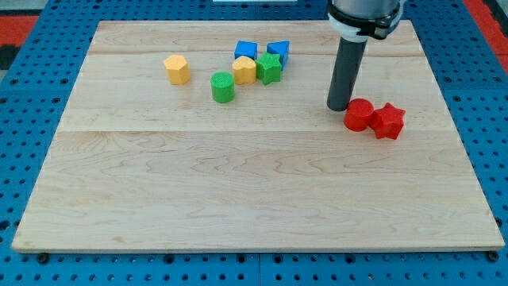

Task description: Push the green star into the green circle

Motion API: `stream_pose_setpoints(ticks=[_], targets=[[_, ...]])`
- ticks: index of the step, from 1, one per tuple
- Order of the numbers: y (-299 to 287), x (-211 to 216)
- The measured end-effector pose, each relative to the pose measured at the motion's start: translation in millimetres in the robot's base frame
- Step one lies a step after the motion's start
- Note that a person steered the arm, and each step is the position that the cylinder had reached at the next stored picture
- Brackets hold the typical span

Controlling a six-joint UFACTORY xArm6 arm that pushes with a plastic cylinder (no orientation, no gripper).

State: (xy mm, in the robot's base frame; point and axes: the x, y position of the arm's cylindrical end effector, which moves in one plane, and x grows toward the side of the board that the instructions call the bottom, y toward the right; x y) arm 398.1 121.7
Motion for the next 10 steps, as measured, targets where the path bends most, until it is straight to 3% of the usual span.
stream_pose_setpoints(ticks=[1,4,7,10], targets=[[-39.6,-8.3],[-65.0,-95.8],[-205.4,-95.7],[-270.0,-60.2]])
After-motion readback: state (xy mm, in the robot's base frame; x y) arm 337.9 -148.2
